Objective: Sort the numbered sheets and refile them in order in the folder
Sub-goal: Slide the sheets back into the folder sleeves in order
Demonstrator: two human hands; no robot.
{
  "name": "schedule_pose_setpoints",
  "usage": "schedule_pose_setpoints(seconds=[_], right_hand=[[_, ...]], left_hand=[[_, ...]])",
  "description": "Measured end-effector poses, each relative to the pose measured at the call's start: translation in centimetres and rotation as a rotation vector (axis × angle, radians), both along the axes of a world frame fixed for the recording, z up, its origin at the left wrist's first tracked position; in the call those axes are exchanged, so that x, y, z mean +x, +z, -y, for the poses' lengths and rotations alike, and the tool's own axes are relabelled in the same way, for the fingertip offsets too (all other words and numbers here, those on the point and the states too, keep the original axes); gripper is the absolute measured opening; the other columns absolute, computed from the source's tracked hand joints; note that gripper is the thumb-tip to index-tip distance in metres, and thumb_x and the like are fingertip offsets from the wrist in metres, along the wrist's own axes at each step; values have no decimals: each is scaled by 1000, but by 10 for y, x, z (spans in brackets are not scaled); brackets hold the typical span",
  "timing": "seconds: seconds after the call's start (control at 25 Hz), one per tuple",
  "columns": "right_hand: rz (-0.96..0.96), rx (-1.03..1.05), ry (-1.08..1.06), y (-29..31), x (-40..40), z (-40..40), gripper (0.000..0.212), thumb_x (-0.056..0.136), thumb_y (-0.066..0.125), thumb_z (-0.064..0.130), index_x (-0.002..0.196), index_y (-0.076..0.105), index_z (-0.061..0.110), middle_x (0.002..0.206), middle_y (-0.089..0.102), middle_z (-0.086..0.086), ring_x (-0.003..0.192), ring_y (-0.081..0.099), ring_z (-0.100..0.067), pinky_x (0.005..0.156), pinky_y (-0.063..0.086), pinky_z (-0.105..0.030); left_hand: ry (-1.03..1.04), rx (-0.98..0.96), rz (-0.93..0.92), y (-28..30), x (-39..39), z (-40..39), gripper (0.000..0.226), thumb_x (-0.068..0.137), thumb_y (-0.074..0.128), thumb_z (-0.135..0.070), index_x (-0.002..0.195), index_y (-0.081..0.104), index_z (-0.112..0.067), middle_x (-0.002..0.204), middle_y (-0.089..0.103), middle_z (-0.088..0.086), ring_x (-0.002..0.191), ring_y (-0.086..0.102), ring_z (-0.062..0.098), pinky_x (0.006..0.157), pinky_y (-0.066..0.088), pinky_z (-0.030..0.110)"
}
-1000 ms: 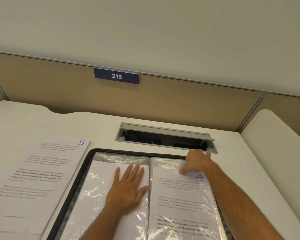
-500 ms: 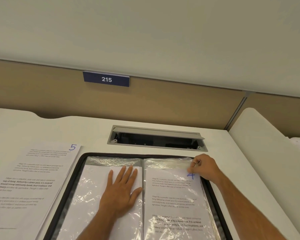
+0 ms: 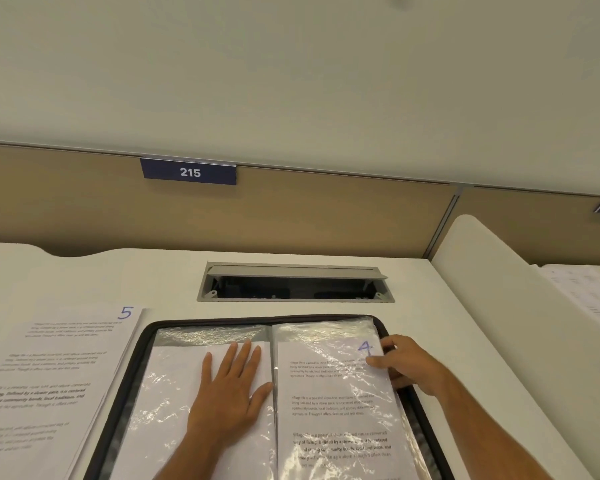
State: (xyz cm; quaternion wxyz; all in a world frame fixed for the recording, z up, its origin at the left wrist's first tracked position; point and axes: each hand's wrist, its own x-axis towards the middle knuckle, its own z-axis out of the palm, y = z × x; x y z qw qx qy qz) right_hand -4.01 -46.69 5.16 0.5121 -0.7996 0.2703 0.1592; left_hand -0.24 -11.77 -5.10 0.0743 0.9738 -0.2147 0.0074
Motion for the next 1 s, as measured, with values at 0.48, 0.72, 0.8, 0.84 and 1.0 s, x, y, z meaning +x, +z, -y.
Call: schedule_pose_setpoints(seconds=[0.48,0.72,0.8,0.84,1.0], right_hand=[[-23,118,-12,27,-50,-9,19,86,68,-7,105,70,-6,95,77,-15,85,76,-30,77,61,-42],[173,269,9,88,-45,-45,24,88,65,-5,112,68,-5,105,75,-20,95,74,-37,80,59,-45],[231,307,39,105,-43,-74,25,88,68,-2,113,70,0,107,74,-19,97,73,-38,85,58,-49],[260,300,51,112,-41,-91,25,88,69,1,113,70,2,106,75,-18,96,73,-37,85,59,-50],[373,157,109,122,-34,-161,19,87,75,13,107,73,11,97,77,-5,86,76,-25,79,63,-41]], left_hand=[[23,-268,-218,24,4,-6,98,77,-1,-89,158,11,-35,162,-3,-19,152,-8,6,119,-19,40],[219,-722,-269,76,-5,10,54,92,63,-51,140,52,-30,145,51,-10,135,46,16,110,39,34],[232,-934,-370,111,-16,25,35,91,65,-51,116,65,-28,120,67,-11,105,64,9,84,52,25],[233,-983,-415,128,-20,31,32,91,62,-53,105,68,-25,104,72,-9,91,67,8,77,56,25],[237,-1059,-513,184,-31,36,48,90,57,-62,90,68,-15,80,73,1,69,73,15,66,62,30]])
